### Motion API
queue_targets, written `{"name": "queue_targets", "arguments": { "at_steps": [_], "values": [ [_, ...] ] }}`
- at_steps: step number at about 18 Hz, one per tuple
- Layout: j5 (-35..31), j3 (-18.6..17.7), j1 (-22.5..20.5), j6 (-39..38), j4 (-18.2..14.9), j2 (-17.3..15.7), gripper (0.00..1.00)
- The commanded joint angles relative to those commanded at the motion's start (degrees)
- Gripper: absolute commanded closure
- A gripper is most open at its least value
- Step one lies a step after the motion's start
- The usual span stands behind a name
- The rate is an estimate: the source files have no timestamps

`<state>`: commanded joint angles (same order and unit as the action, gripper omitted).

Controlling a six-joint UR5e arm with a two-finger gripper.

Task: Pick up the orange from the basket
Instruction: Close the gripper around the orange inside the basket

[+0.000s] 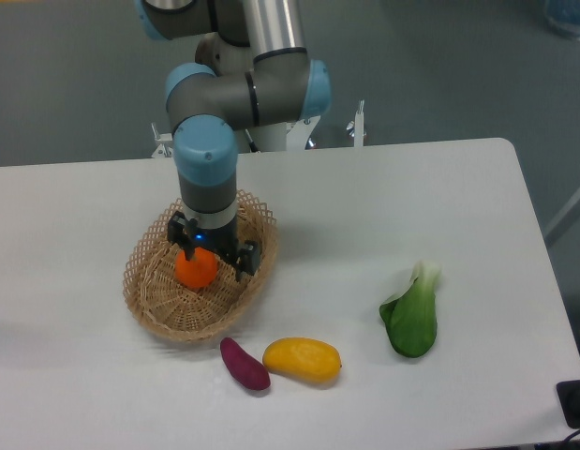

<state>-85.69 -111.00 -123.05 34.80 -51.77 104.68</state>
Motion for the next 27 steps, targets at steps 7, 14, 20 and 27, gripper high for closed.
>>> {"name": "queue_targets", "arguments": {
  "at_steps": [7, 14, 20, 27],
  "values": [
    [-0.3, -0.5, 2.0, -1.2, 0.2, 3.1, 0.0],
    [-0.4, -0.4, 2.5, -3.3, 0.6, 4.6, 0.0],
    [-0.5, -0.1, 2.4, -3.3, 0.4, 4.3, 0.36],
    [-0.1, 0.5, 1.7, -2.7, -0.1, 0.8, 0.53]
  ]
}}
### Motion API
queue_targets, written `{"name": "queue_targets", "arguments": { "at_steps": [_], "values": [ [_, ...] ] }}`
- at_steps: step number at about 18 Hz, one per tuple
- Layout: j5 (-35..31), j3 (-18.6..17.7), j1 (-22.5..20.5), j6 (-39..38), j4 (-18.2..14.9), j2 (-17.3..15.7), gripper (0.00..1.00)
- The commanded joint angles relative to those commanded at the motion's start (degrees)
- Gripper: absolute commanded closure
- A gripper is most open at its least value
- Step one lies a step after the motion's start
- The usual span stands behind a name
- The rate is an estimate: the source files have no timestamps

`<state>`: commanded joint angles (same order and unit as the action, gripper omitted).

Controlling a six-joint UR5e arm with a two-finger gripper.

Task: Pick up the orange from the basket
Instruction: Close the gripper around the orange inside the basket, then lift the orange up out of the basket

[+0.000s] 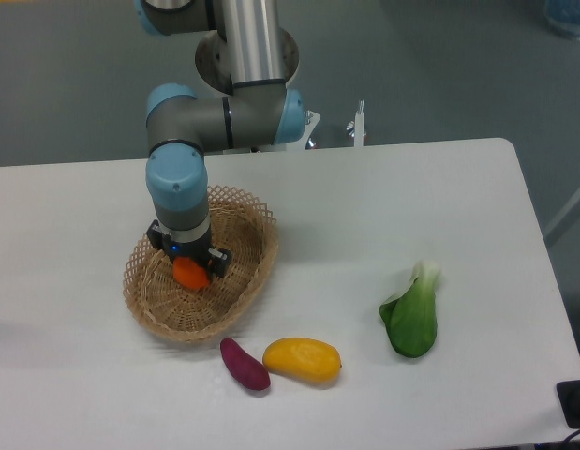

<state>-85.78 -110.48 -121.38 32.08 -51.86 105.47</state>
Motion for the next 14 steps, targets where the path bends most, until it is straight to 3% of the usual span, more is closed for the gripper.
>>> {"name": "queue_targets", "arguments": {
  "at_steps": [6, 11, 14],
  "values": [
    [0.1, 2.5, -4.6, 0.3, 0.3, -3.6, 0.52],
    [-0.3, 4.9, -8.7, 2.7, 0.3, -4.0, 0.52],
    [-1.0, 4.9, -11.9, 8.0, 0.2, -3.9, 0.52]
  ]
}}
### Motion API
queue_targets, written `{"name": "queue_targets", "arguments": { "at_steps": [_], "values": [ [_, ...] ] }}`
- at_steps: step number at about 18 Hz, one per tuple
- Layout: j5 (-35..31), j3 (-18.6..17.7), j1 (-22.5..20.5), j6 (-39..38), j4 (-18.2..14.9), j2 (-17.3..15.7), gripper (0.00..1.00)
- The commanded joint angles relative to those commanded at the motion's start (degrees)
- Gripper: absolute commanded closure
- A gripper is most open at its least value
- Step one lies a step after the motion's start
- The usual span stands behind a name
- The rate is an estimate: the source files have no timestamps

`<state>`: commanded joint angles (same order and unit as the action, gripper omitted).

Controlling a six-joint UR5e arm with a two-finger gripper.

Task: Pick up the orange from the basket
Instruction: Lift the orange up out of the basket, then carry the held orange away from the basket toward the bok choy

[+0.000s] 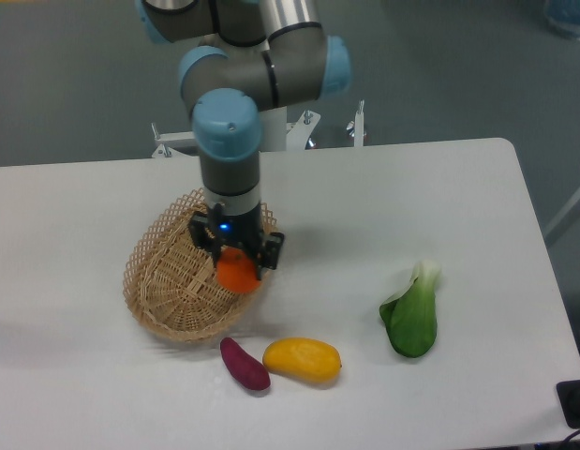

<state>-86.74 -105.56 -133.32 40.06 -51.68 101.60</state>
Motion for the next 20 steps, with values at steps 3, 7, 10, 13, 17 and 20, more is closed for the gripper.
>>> {"name": "queue_targets", "arguments": {
  "at_steps": [3, 7, 10, 13, 17, 20],
  "values": [
    [-0.3, 0.2, -3.3, 5.4, 0.0, -0.1, 0.52],
    [-0.3, 0.2, -8.7, 12.1, -0.1, 0.0, 0.5],
    [-0.3, 0.3, -11.4, 17.8, -0.1, 0.1, 0.5],
    [-0.7, 1.6, -13.8, 22.6, -0.1, 0.9, 0.49],
    [-4.2, 2.4, -16.0, 30.4, -0.1, 3.1, 0.5],
    [-3.8, 3.2, -16.5, 31.0, 0.1, 3.9, 0.5]
  ]
}}
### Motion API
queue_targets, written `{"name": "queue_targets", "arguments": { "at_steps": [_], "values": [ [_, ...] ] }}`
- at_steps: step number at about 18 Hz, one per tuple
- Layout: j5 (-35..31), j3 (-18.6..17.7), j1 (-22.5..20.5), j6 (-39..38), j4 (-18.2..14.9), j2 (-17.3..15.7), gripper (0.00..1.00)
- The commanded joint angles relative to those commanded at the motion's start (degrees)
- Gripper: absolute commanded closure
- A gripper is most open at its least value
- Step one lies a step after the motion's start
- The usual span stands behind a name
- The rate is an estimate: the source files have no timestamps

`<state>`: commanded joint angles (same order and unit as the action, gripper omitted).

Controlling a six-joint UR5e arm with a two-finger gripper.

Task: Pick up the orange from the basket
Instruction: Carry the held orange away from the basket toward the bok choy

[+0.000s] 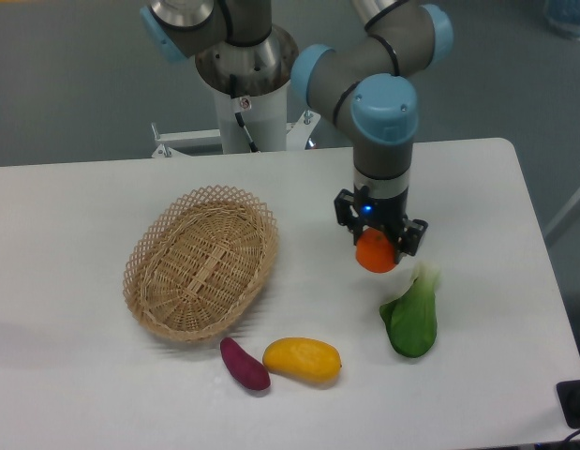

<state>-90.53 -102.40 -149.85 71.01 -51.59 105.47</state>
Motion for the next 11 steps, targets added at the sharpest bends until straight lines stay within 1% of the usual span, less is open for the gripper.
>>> {"name": "queue_targets", "arguments": {
  "at_steps": [2, 11],
  "values": [
    [0.2, 1.4, -0.2, 0.0, -0.2, 0.8, 0.49],
    [-0.4, 1.8, 0.0, 0.0, -0.1, 0.6, 0.49]
  ]
}}
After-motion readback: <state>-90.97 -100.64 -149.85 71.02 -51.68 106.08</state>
